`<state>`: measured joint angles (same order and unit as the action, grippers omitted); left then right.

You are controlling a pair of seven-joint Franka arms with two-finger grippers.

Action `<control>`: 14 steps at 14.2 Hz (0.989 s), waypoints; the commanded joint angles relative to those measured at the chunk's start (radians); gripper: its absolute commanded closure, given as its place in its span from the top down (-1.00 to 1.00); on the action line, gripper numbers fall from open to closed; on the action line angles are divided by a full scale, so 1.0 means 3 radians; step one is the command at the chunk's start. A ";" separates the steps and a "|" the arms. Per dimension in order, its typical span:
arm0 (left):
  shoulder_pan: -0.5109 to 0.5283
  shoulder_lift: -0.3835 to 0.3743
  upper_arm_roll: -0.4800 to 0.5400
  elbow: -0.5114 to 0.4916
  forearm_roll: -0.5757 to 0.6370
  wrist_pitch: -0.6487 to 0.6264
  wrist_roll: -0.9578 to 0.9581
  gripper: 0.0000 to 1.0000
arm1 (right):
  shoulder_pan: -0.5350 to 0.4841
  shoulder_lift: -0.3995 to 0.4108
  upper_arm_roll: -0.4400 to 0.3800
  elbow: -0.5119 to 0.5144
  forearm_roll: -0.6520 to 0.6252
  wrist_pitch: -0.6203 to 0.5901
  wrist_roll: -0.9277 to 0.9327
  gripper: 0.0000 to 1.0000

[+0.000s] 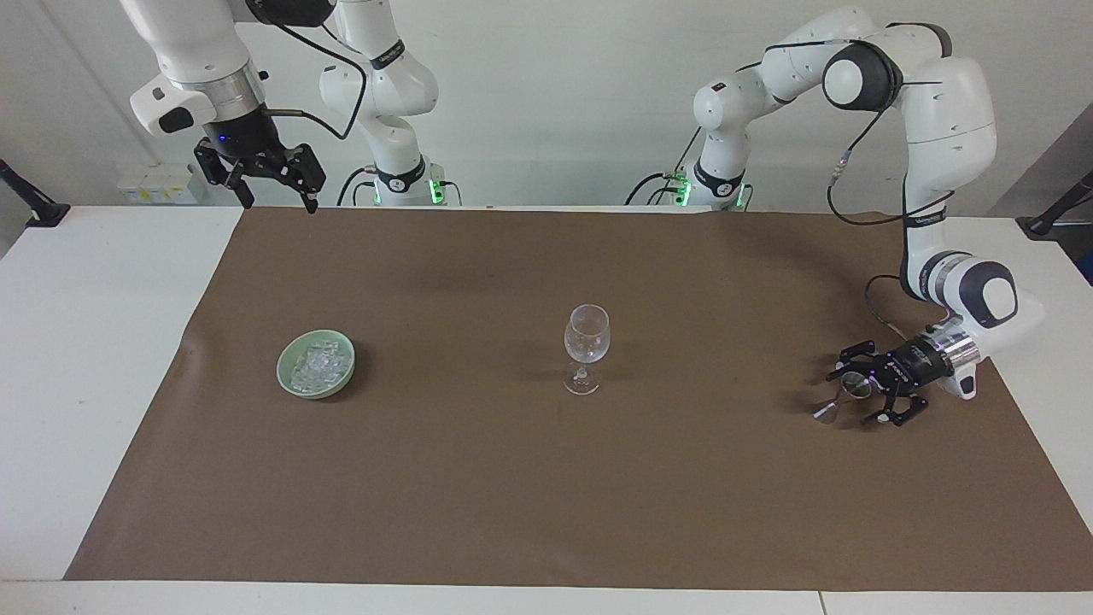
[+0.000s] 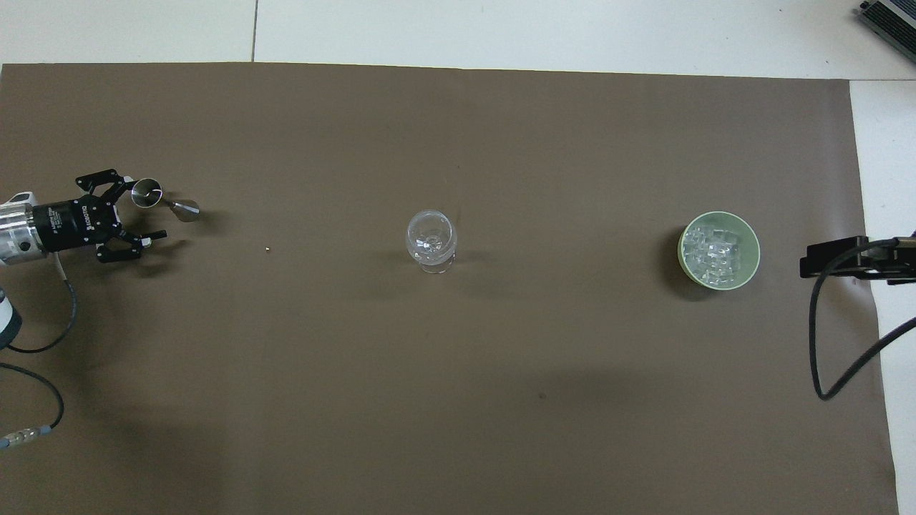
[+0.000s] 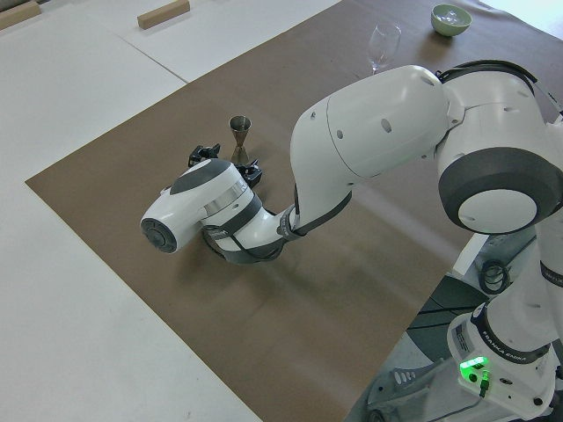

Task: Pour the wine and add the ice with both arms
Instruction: 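Close the left gripper on the silver jigger and lift it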

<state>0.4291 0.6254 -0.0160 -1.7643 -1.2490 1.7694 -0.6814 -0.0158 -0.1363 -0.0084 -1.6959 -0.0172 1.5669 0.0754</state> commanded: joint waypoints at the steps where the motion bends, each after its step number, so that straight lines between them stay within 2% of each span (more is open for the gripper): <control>1: 0.0053 -0.0202 -0.0029 -0.0331 -0.0208 0.0013 0.0235 1.00 | 0.0002 -0.0072 0.0002 -0.0054 0.0006 -0.0033 0.0050 1.00; 14: 0.0017 -0.0305 -0.0029 -0.0654 -0.0893 0.0038 0.0298 1.00 | 0.0002 -0.0072 0.0002 -0.0054 0.0006 -0.0033 0.0050 1.00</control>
<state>0.4373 0.5740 -0.0246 -1.9116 -1.4793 1.7690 -0.6078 -0.0158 -0.1363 -0.0084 -1.6959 -0.0172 1.5669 0.0754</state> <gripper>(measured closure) 0.000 0.000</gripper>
